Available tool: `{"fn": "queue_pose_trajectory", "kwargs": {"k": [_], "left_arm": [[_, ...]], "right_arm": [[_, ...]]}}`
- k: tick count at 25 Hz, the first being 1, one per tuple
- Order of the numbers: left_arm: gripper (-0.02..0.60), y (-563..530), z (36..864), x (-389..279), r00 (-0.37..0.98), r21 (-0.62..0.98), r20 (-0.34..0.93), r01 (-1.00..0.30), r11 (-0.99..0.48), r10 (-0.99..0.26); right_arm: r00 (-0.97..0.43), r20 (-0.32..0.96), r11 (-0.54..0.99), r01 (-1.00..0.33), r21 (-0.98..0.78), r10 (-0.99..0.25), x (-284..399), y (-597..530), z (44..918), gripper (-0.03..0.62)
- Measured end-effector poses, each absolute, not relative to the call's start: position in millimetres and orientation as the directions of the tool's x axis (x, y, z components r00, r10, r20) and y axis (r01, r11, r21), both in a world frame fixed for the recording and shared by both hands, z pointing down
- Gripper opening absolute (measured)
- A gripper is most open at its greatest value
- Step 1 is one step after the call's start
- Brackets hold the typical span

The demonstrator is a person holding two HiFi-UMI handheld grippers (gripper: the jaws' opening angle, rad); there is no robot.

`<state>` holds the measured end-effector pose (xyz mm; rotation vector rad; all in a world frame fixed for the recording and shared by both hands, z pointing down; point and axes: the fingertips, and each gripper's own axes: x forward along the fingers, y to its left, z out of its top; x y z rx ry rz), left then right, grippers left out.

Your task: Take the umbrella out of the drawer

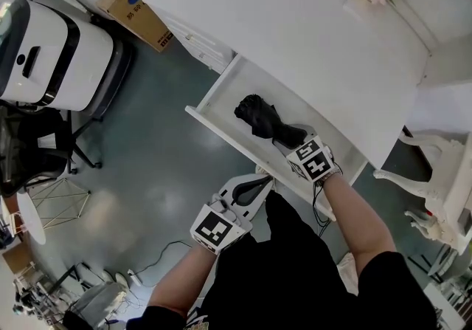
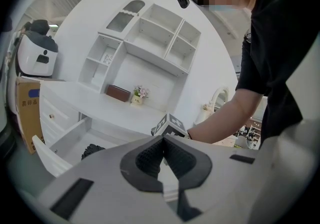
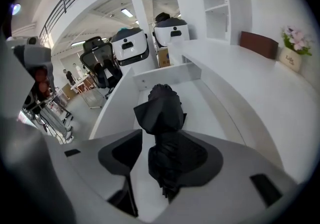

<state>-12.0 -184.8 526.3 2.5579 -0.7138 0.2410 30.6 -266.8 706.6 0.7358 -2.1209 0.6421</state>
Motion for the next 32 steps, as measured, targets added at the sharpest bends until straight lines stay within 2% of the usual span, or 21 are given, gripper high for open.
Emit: {"fn": "queue_pose_trajectory", "kwargs": {"k": [21,32], "left_arm": [[0.003,-192.2,552.1,-26.2,0.808,0.451,0.326,-0.590,-0.670,-0.491],[0.003,-181.7,554.0,-29.2,0.800,0.455,0.349,-0.601,-0.658,-0.489]], "right_arm": [[-0.459,0.875,0.802,-0.576,-0.160,-0.155,14.6,-282.1,768.1,0.246],[-0.432,0.880,0.790,-0.601,-0.119,-0.196,12.0,-285.9,779.9,0.261]]}}
